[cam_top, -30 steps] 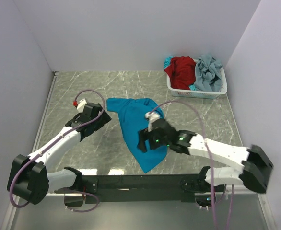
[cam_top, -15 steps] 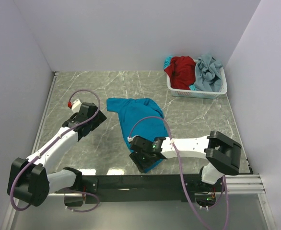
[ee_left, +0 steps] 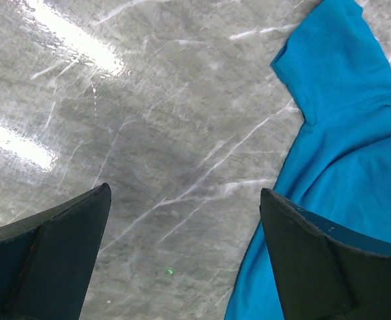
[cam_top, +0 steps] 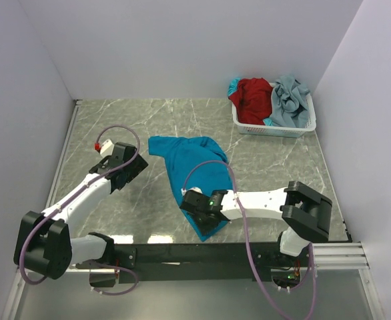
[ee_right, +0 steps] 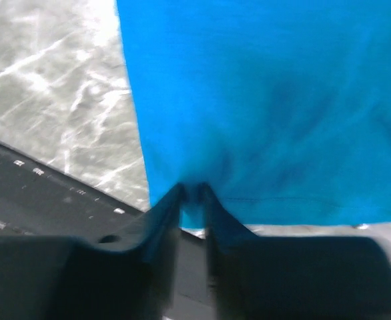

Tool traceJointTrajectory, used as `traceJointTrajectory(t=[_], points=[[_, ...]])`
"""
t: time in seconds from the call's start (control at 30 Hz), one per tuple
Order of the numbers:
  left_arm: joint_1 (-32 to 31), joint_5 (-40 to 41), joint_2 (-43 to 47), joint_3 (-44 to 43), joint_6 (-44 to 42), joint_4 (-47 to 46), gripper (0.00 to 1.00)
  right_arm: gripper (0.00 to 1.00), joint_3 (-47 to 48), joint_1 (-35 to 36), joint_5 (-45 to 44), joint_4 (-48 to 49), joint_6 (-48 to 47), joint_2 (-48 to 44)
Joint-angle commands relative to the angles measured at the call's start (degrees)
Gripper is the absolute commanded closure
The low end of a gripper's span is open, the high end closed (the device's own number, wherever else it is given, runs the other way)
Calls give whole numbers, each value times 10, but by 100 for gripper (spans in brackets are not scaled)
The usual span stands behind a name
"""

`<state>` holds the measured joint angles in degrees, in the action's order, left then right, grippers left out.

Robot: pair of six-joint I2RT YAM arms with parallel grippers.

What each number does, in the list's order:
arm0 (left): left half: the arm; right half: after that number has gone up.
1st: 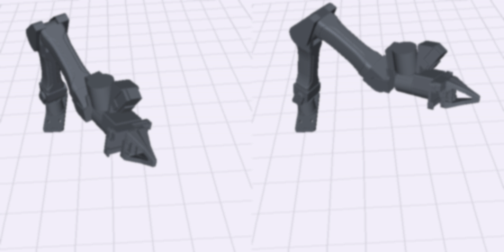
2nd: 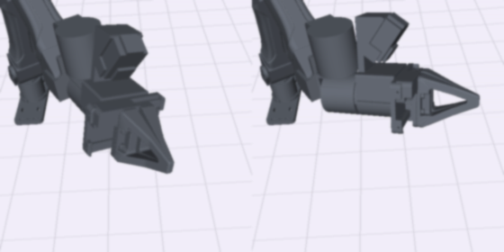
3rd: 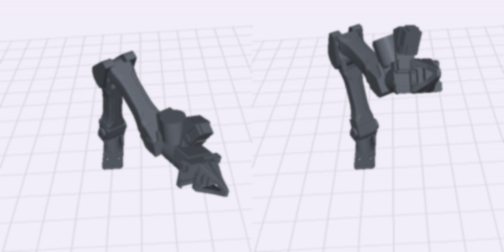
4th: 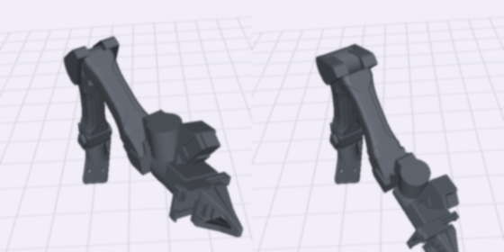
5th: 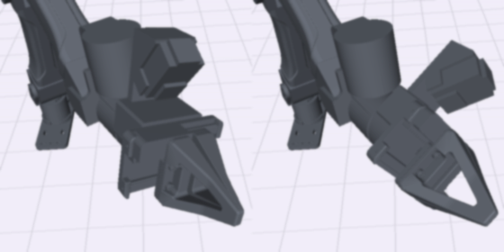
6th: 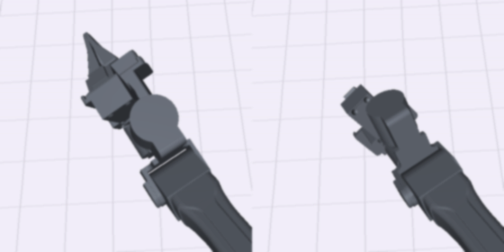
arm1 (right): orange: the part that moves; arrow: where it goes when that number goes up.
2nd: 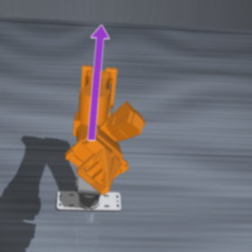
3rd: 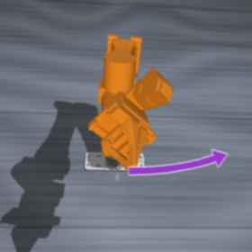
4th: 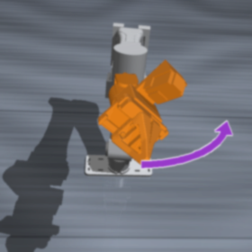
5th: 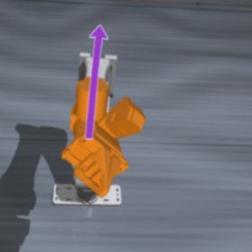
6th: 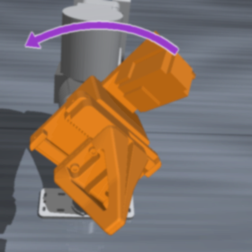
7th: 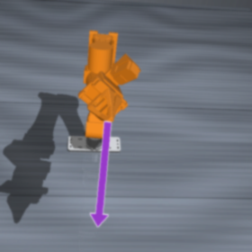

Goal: Fold and stack the t-shirts
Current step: Flatten the tshirt out

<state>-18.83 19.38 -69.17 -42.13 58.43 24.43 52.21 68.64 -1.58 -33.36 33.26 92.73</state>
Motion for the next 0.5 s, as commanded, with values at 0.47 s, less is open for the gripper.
traceJointTrajectory(t=[0.47], points=[[4,-6,-134,-123,-17,-58,1,100,-90,-255,-167,-1,18,-252]])
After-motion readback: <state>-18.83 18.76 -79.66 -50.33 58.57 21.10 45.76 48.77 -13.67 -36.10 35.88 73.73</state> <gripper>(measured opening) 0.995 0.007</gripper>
